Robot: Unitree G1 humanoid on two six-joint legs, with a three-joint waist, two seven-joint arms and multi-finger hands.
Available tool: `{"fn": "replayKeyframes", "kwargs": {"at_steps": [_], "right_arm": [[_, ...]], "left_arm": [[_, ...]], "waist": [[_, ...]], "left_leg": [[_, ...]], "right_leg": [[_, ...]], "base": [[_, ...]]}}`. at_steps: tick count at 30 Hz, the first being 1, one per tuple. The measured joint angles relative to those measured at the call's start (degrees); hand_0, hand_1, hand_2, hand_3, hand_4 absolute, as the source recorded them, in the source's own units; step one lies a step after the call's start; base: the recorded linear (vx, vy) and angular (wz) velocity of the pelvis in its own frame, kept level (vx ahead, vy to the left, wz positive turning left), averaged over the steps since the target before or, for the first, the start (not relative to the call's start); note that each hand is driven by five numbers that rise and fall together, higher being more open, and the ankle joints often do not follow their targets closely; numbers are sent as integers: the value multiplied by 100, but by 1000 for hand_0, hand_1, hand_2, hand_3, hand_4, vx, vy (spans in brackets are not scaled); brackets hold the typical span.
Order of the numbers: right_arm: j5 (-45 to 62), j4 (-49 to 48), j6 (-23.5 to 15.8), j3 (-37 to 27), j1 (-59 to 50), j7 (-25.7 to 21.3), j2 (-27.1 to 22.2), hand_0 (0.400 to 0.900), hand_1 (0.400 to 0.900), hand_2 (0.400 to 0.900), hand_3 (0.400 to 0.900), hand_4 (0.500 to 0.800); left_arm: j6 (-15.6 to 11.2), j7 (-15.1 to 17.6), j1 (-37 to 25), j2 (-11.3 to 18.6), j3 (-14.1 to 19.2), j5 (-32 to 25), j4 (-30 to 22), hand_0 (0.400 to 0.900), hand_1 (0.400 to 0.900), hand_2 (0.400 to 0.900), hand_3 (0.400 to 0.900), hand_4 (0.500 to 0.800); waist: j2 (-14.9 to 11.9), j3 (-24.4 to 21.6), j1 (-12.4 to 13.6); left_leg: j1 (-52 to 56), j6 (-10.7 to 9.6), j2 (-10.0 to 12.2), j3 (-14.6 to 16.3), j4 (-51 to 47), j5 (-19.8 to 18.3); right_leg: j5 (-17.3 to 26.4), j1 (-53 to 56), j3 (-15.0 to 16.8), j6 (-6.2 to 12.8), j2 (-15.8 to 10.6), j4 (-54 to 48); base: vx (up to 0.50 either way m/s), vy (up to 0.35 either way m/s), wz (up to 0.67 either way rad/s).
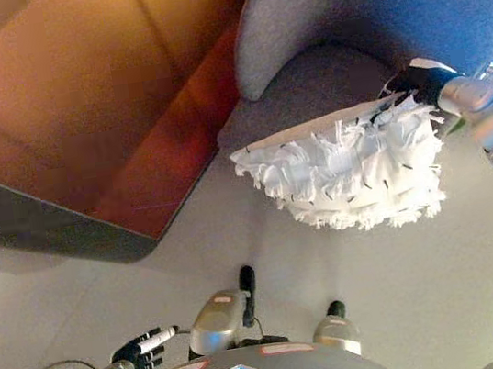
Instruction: Pick up the pillow and put it on the sofa.
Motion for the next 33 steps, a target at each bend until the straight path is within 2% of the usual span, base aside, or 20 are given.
{"fn": "replayKeyframes", "kwargs": {"at_steps": [2,3,5,6,9,10,12,13,14,16,18,20,22,26,27,33], "right_arm": [[-2,89,12,-132,-29,-15,188,400,400,400,400,500],[-2,57,14,-133,-22,-1,238,400,400,400,400,500],[-19,17,32,-130,57,110,366,400,400,400,400,500],[-33,41,38,-129,151,152,523,400,400,400,400,500],[-37,50,20,-122,168,228,610,400,400,400,400,500],[-33,119,-3,-139,150,233,608,400,400,400,400,500],[-27,337,-39,-170,152,237,605,400,400,400,400,500],[-28,447,-13,-170,164,241,598,400,400,400,400,500],[-32,552,25,-174,198,245,590,400,400,400,400,500],[-25,791,37,-181,194,250,575,400,400,400,400,500],[-13,1135,11,-213,184,253,555,400,400,400,400,500],[-26,1576,-5,-223,139,260,526,400,400,400,400,500],[-39,1725,14,-222,124,269,432,400,400,400,400,500],[-149,2015,66,-222,-43,308,261,400,400,400,400,500],[-159,2029,113,-222,-112,265,261,900,900,900,900,800],[-194,2032,534,-236,-372,-50,261,900,900,900,900,800]], "left_arm": [[-20,22,-183,-29,-28,1,-8,900,900,900,900,800],[-22,29,-243,-35,-69,1,4,900,900,900,900,800],[-35,39,-264,-25,-127,-5,-14,900,900,900,900,800],[-36,68,-315,38,-187,-12,39,900,900,900,900,800],[-13,212,-467,159,-363,-15,134,900,900,900,900,800],[12,272,-582,160,-371,-15,215,900,900,900,900,800],[117,354,-826,153,-468,-31,294,900,900,900,900,800],[175,385,-884,141,-475,-84,361,900,900,900,900,800],[224,425,-902,143,-477,-124,377,900,900,900,900,800],[224,513,-848,143,-476,-201,418,900,900,900,900,800],[208,552,-749,122,-450,-200,488,900,900,900,900,800],[180,594,-565,-52,-330,-197,603,900,900,900,900,800],[203,597,-410,-92,-324,-197,686,900,900,900,900,800],[201,612,-240,-147,-305,-199,827,900,900,900,900,800],[203,623,-227,-154,-304,-200,841,900,900,900,900,800],[203,712,-343,-159,-204,-199,822,900,900,900,900,800]], "waist": [[-13,-29,90],[3,-24,60],[65,-44,-107],[92,-29,-335],[39,-89,-601],[37,-100,-707],[71,-79,-997],[87,-77,-1082],[59,-88,-1125],[-73,-173,-1128],[-207,-278,-998],[-20,-392,-874],[54,-435,-802],[89,-456,-694],[90,-457,-669],[93,-461,-529]], "left_leg": [[-21,109,-71,-20,66,-250],[59,127,-69,-33,-25,-245],[349,238,-49,-77,-344,-116],[802,369,-59,-284,-752,66],[1121,371,-78,-435,-1194,181],[1138,425,-83,-573,-1293,272],[1145,443,-84,-981,-1375,309],[1159,386,-97,-1113,-1408,336],[1260,331,-129,-1207,-1471,370],[1317,234,-236,-1204,-1498,275],[1414,75,-320,-1159,-1497,152],[1385,-77,-75,-1005,-1485,36],[1360,-177,91,-818,-1452,-30],[1290,-256,252,-602,-1419,-54],[1287,-259,247,-600,-1419,-53],[1231,-253,209,-613,-1382,-40]], "right_leg": [[25,-36,38,120,-35,238],[32,-166,57,122,-61,540],[31,-586,151,127,-149,1626],[-19,-843,285,181,-188,2514],[-62,-1052,169,200,-37,2255],[-48,-1103,113,200,131,1804],[-19,-1179,420,182,494,841],[32,-1231,546,114,568,655],[123,-1231,493,26,573,421],[352,-1111,426,16,549,64],[1123,-914,470,-554,597,-300],[1084,-787,401,-707,810,-433],[1013,-795,339,-815,989,-431],[976,-822,294,-863,1131,-431],[959,-821,287,-886,1127,-431],[921,-796,235,-860,1076,-428]], "base": [[410,178,12],[473,131,36],[519,12,62],[399,-74,55],[376,-229,83],[317,-225,100],[235,-198,37],[181,-230,6],[180,-240,9],[213,-189,12],[221,-150,12],[174,-132,9],[144,-126,4],[126,-108,9],[96,-92,10],[69,-88,6]]}}
